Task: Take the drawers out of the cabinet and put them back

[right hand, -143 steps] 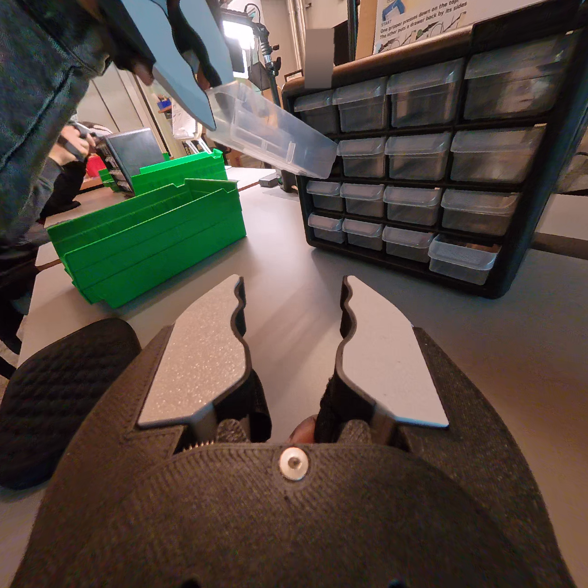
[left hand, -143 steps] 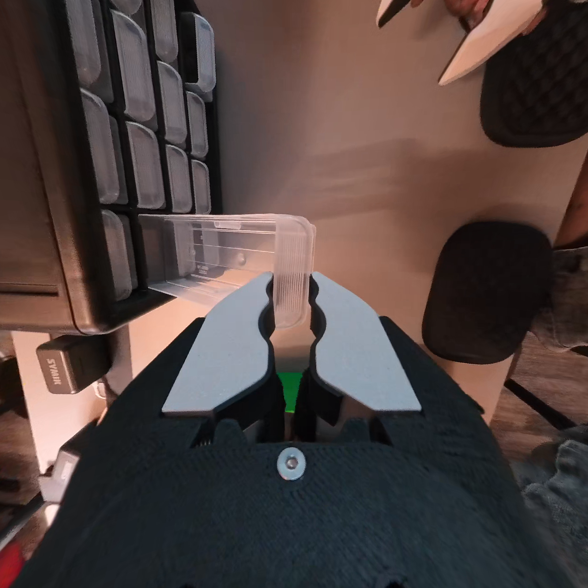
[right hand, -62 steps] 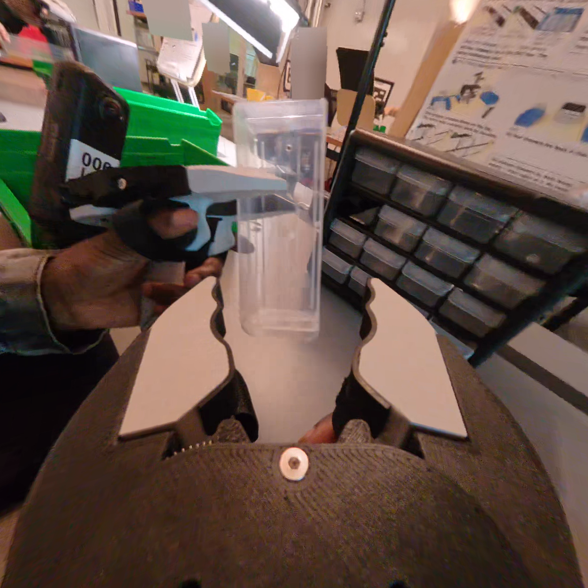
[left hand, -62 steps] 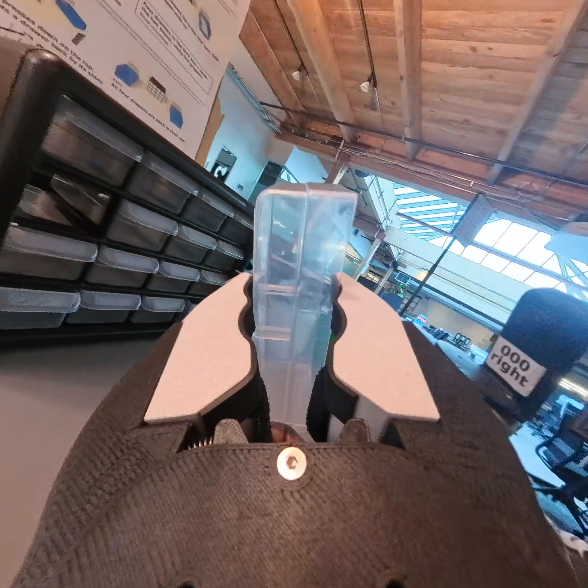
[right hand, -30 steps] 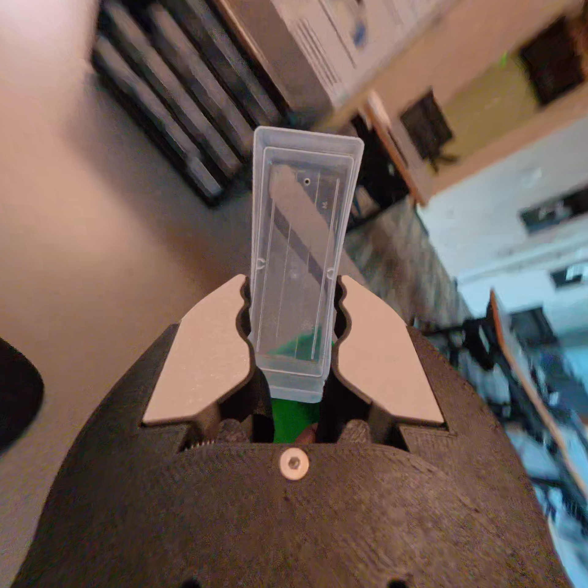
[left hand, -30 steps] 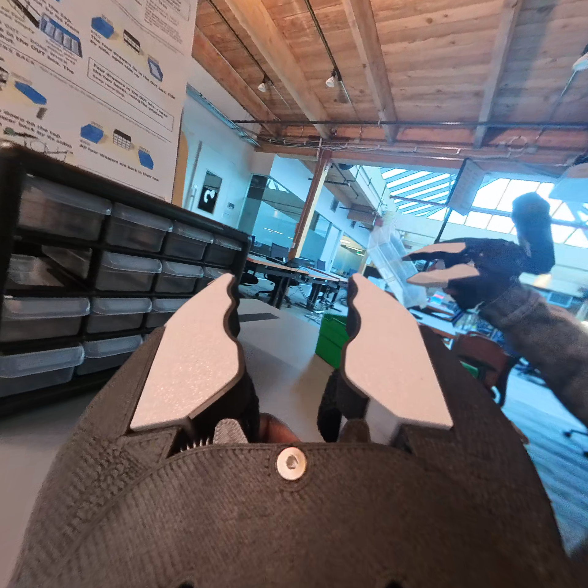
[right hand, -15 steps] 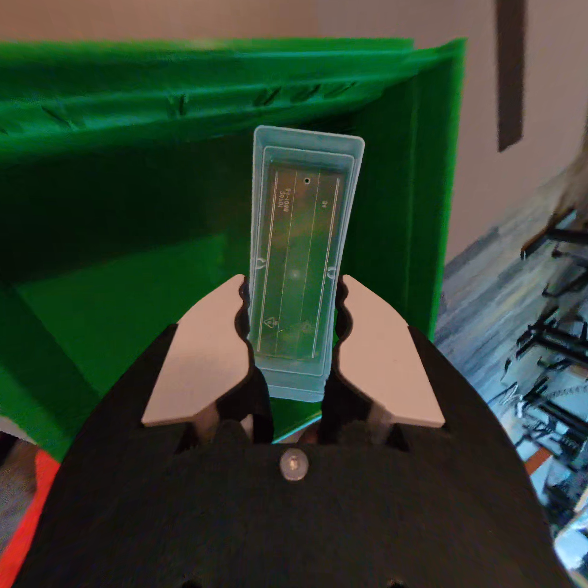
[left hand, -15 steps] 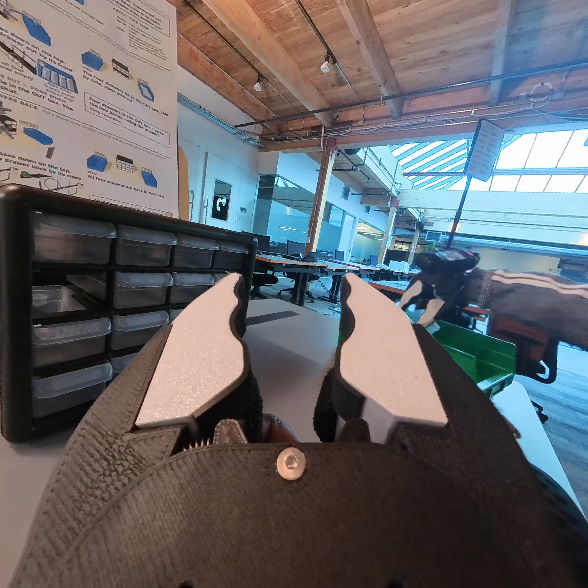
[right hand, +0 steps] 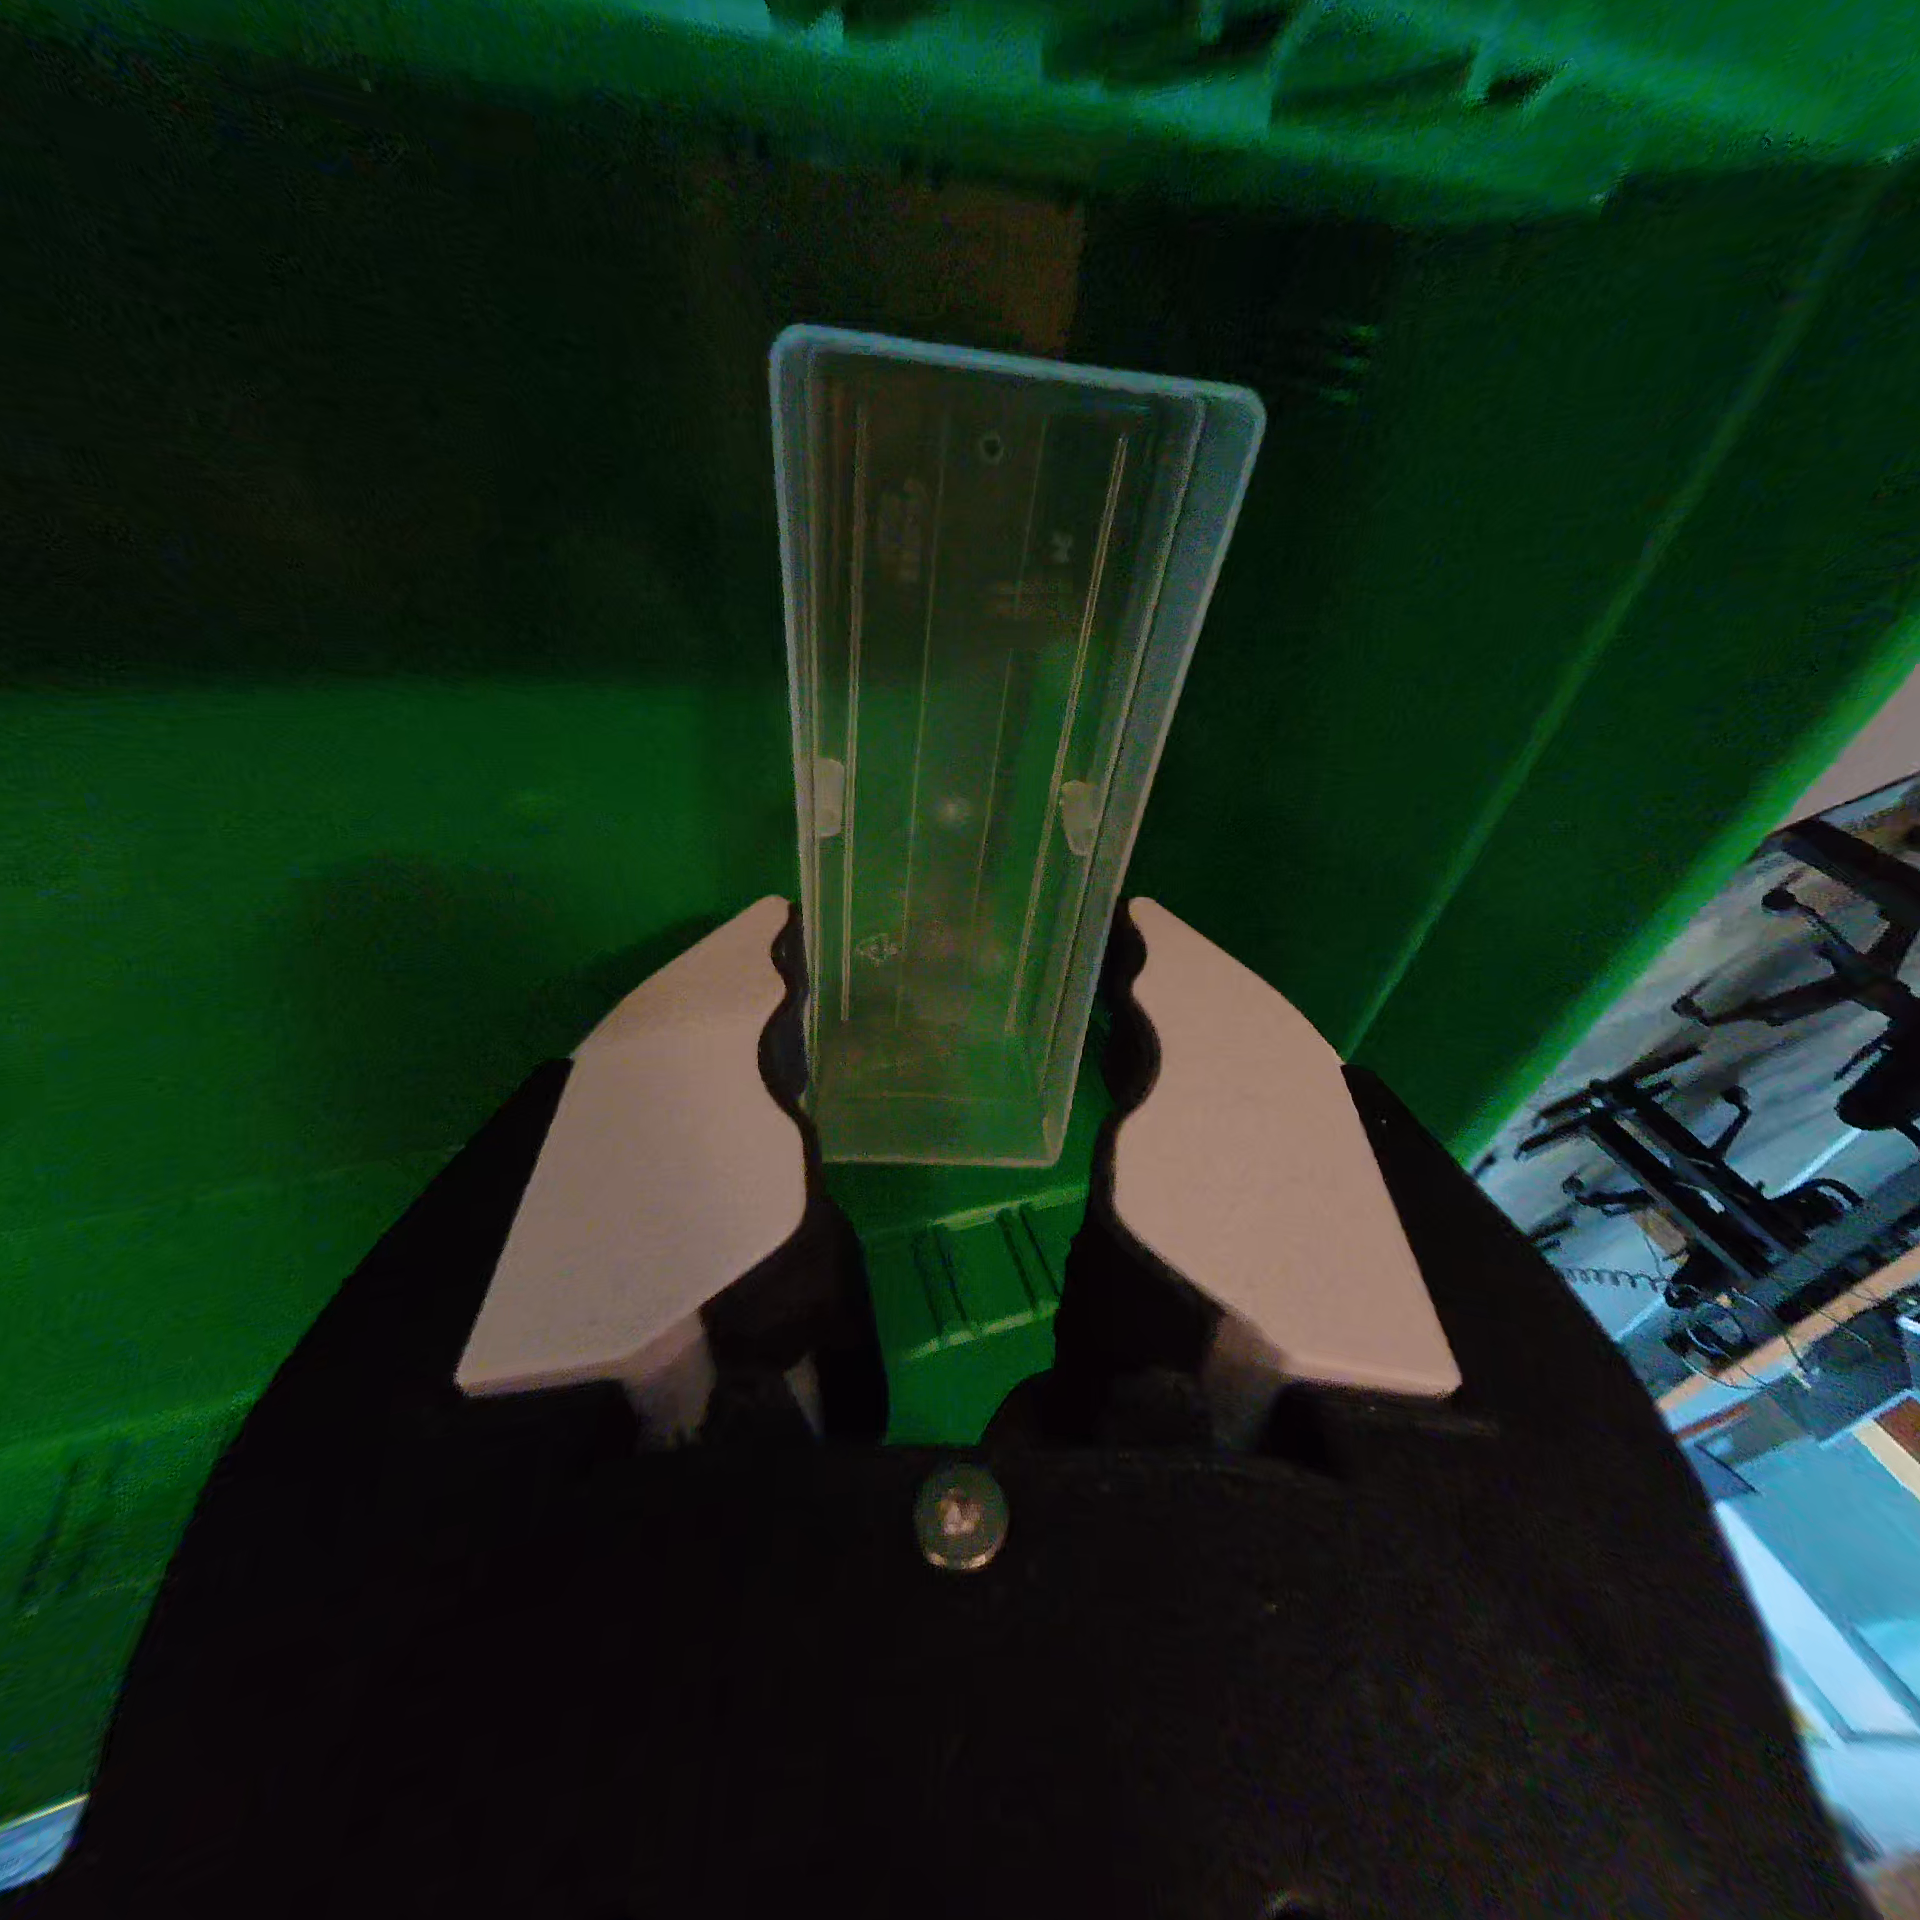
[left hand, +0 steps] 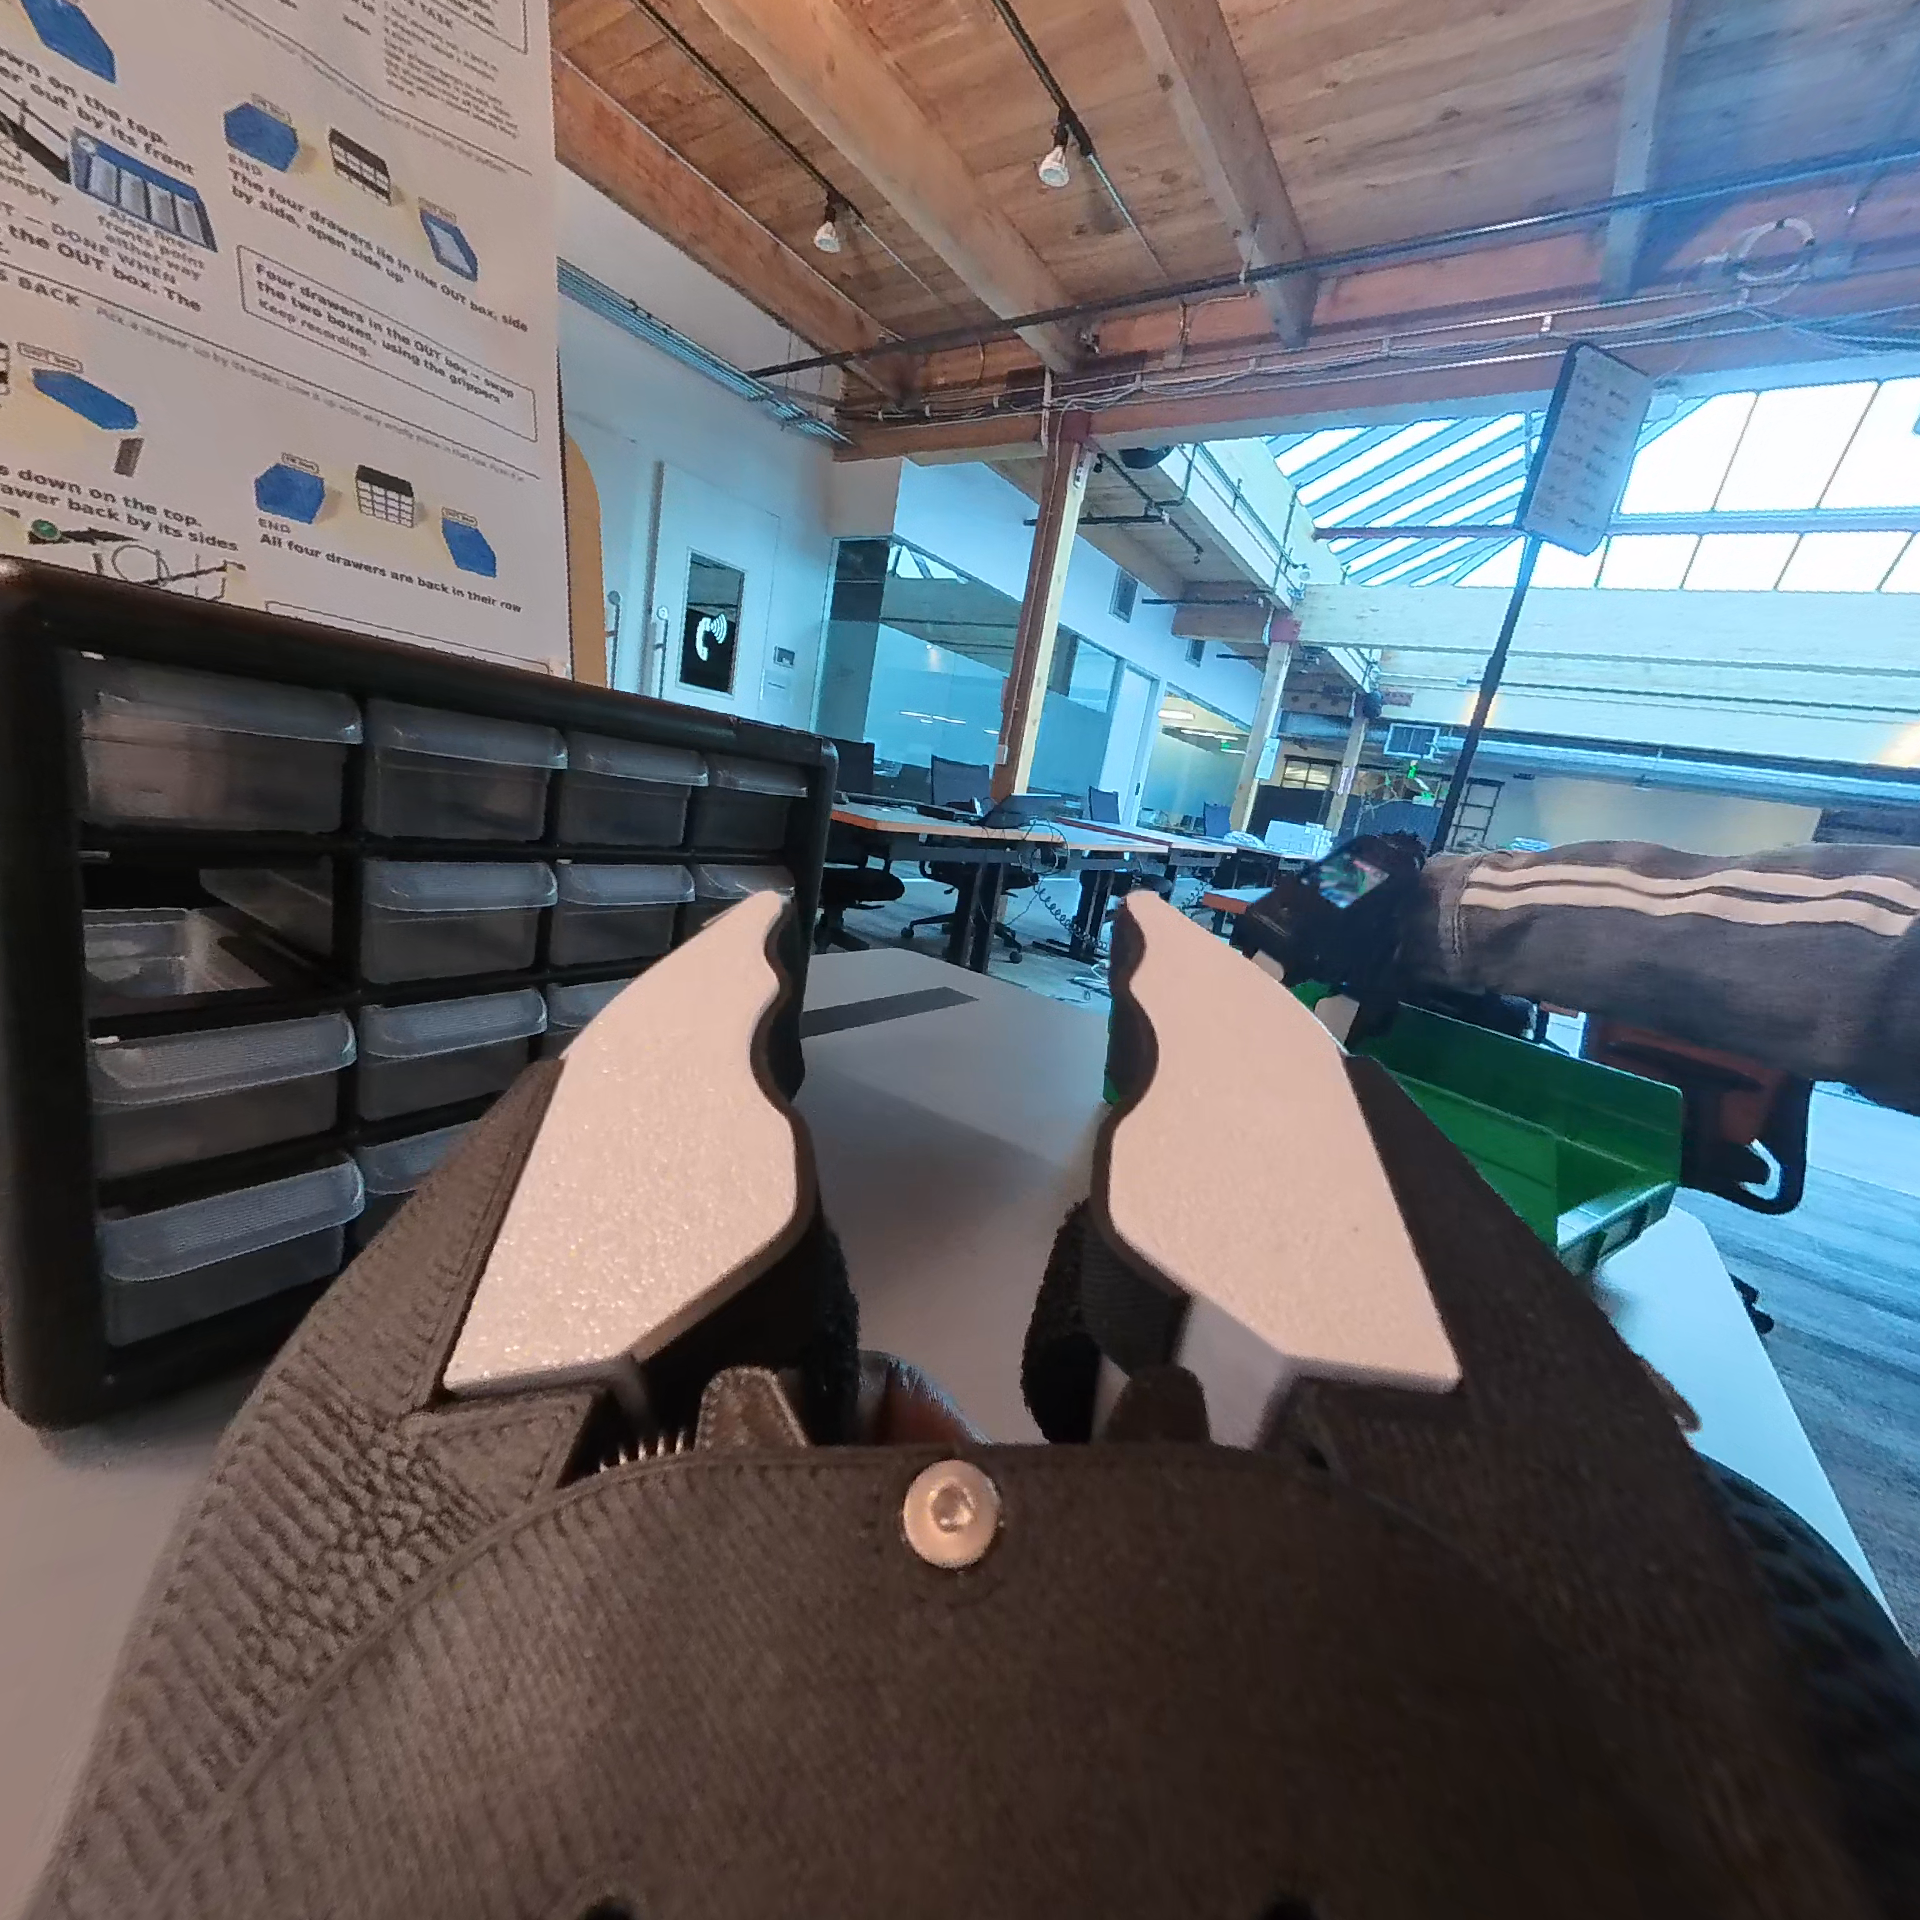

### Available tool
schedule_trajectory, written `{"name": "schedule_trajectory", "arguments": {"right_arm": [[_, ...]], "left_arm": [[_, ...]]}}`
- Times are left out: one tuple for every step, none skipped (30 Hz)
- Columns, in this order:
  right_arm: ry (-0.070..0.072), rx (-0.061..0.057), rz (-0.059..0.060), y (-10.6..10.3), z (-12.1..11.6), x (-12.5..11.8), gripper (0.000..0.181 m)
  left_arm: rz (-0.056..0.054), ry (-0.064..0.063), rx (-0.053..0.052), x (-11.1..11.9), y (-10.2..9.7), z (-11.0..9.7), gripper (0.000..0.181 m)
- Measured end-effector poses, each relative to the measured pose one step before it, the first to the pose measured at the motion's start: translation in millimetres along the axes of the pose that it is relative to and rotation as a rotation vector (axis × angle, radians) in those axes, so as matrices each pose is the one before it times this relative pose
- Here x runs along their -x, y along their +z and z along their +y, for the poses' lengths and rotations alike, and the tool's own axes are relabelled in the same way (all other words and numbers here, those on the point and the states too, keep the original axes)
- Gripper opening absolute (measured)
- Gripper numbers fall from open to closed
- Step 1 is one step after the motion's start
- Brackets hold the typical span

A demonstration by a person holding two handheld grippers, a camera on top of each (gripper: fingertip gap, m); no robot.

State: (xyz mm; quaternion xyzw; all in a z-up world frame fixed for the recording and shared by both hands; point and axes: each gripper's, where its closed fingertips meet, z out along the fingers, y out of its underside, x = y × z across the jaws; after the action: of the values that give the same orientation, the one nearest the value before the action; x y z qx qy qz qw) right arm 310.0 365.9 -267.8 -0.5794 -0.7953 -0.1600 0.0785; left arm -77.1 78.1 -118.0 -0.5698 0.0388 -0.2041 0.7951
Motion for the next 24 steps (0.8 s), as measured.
{"name": "schedule_trajectory", "arguments": {"right_arm": [[-0.0022,0.0060,0.0082,1.56,0.63,-1.51,0.056],[0.0045,0.0066,0.0076,1.42,0.55,-1.69,0.057],[0.0048,0.0040,-0.0029,1.23,0.06,-0.15,0.057],[0.0024,0.0027,-0.0010,1.25,0.02,-0.33,0.057],[-0.0022,0.0039,0.0008,0.54,0.06,-0.39,0.057],[-0.0014,0.0040,0.0038,-0.11,0.29,-0.92,0.057],[-0.0043,0.0079,0.0058,0.21,0.64,-0.74,0.058],[-0.0044,0.0086,-0.0009,0.35,0.86,0.59,0.059],[0.0002,0.0086,0.0021,0.23,0.77,-0.12,0.059],[0.0029,0.0024,0.0007,-0.06,-0.04,0.18,0.062],[0.0057,-0.0030,0.0031,-0.31,-0.33,-0.32,0.065],[0.0089,-0.0057,0.0058,-0.98,-0.26,-0.81,0.068],[0.0161,-0.0099,0.0076,-1.63,-0.32,-1.50,0.071],[0.0229,-0.0121,0.0119,-2.87,-0.41,-2.39,0.075],[0.0314,-0.0185,0.0187,-4.93,-1.52,-3.37,0.079],[0.0408,-0.0374,0.0294,-7.98,-4.89,-4.92,0.082],[0.0499,-0.0659,0.0394,-11.43,-10.32,-5.61,0.084],[0.0638,-0.0897,0.0588,-14.19,-15.88,-7.57,0.083],[0.0771,-0.1004,0.0535,-15.31,-20.14,-5.68,0.083],[0.0883,-0.1129,0.0388,-15.76,-24.48,-1.69,0.083],[0.1053,-0.1079,0.0456,-14.98,-25.69,0.03,0.082],[0.0961,-0.1114,-0.0023,-13.62,-27.19,10.13,0.082],[0.0936,-0.1275,-0.0356,-12.16,-28.63,18.80,0.082],[0.0979,-0.1147,-0.0230,-8.83,-25.13,19.03,0.081]], "left_arm": [[0.0012,0.0000,0.0043,-0.16,0.37,0.92,0.056],[0.0002,0.0012,0.0042,-0.03,0.23,0.76,0.056],[-0.0008,0.0016,0.0022,0.12,0.05,0.49,0.056],[-0.0016,0.0011,-0.0011,0.12,-0.07,-0.16,0.057],[-0.0009,0.0009,-0.0017,0.17,-0.18,-0.32,0.056],[-0.0012,0.0009,-0.0022,0.16,-0.23,-0.42,0.056],[-0.0022,0.0013,-0.0059,0.31,-0.26,-1.01,0.056],[-0.0013,0.0024,-0.0071,-0.03,-0.39,-1.19,0.056],[-0.0006,0.0031,-0.0021,-0.10,-0.17,-0.54,0.056],[-0.0009,0.0036,0.0028,0.08,0.08,0.20,0.056],[-0.0010,0.0033,0.0032,0.11,-0.02,0.43,0.056],[-0.0004,0.0016,0.0011,0.02,0.07,0.22,0.056],[0.0003,0.0003,0.0010,-0.11,-0.04,0.15,0.056],[0.0002,0.0006,0.0013,0.04,0.03,0.10,0.056],[-0.0009,0.0020,0.0018,0.15,-0.06,0.16,0.056],[-0.0014,0.0030,0.0024,0.31,0.02,0.18,0.056],[-0.0007,0.0033,0.0016,0.09,0.05,-0.03,0.056],[-0.0006,0.0028,0.0004,-0.01,0.09,0.04,0.056],[-0.0010,0.0020,0.0019,-0.01,0.28,0.33,0.056],[-0.0010,0.0015,0.0048,0.09,0.27,0.98,0.057],[-0.0015,0.0017,0.0072,-0.01,0.46,1.44,0.056],[-0.0014,0.0031,0.0069,-0.06,0.27,1.55,0.057],[-0.0006,0.0043,0.0063,-0.32,0.34,1.30,0.057],[-0.0011,0.0062,0.0072,-0.27,0.25,1.31,0.057]]}}
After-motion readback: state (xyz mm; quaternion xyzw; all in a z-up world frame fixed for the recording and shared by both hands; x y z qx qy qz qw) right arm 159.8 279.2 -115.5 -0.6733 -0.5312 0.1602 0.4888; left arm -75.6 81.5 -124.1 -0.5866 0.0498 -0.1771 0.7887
